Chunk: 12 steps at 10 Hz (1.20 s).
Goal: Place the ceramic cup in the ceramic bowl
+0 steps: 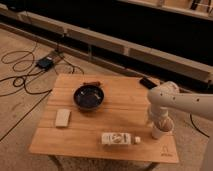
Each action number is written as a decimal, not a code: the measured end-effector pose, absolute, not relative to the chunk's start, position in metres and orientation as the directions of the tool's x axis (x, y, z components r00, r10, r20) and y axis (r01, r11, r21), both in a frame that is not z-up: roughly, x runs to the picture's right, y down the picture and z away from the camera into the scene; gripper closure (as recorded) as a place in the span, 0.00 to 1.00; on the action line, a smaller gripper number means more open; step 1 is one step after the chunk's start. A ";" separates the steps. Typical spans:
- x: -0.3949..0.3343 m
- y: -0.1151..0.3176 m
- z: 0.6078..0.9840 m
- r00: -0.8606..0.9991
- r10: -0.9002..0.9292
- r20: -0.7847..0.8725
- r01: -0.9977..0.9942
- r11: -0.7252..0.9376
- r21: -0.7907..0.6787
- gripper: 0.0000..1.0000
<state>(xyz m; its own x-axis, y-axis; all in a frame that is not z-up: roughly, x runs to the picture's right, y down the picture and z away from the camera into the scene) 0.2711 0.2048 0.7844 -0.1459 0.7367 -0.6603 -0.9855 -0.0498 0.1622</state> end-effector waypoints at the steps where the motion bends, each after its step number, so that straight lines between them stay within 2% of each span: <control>1: 0.272 0.201 0.782 -0.141 0.739 -0.659 -0.985 -0.040 0.166 0.72; 4: 0.272 0.180 0.767 -0.098 0.759 -0.643 -0.983 0.026 0.180 0.99; 8: 0.251 0.146 0.764 0.012 0.769 -0.639 -0.972 0.159 0.173 1.00; 12: 0.202 0.101 0.782 0.179 0.757 -0.628 -0.948 0.304 0.096 1.00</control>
